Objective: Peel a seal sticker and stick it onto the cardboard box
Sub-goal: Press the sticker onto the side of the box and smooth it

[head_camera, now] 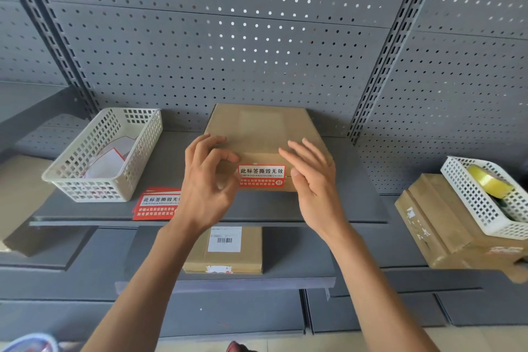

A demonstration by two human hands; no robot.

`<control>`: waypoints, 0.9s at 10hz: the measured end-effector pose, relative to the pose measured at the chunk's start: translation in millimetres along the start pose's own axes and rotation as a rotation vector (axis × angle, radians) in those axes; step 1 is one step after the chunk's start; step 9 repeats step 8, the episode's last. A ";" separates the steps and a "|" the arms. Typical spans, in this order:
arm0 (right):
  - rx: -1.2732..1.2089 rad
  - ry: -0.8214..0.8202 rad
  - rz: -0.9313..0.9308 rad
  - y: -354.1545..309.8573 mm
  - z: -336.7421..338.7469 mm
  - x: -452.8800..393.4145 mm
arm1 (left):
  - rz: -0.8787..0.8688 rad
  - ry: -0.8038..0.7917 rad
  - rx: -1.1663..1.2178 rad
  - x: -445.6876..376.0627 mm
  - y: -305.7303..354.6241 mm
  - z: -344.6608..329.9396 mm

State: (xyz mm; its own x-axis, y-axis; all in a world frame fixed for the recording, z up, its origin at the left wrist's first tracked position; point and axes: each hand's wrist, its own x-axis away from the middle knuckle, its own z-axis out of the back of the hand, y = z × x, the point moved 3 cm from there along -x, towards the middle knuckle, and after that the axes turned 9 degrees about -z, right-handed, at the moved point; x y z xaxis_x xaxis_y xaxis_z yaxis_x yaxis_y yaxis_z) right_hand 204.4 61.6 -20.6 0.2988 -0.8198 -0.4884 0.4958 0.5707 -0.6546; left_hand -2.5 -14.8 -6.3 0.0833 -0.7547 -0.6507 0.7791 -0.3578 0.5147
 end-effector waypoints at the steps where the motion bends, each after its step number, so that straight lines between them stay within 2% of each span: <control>1: 0.008 -0.015 -0.033 7.3 -12.0 14.2 | 0.009 -0.023 0.006 15.0 -6.0 -4.6; 6: 0.040 0.052 -0.004 10.8 -23.1 30.0 | -0.031 -0.002 -0.008 30.4 -18.5 -10.7; 7: 0.069 -0.048 -0.071 4.6 -16.9 26.5 | 0.049 -0.017 0.045 29.1 -19.4 -7.3; 8: 0.027 -0.182 -0.232 -8.6 23.2 8.7 | 0.133 0.013 0.089 21.5 -20.1 3.4; 9: 0.027 -0.182 -0.232 -8.6 23.2 8.7 | 0.133 0.013 0.089 21.5 -20.1 3.4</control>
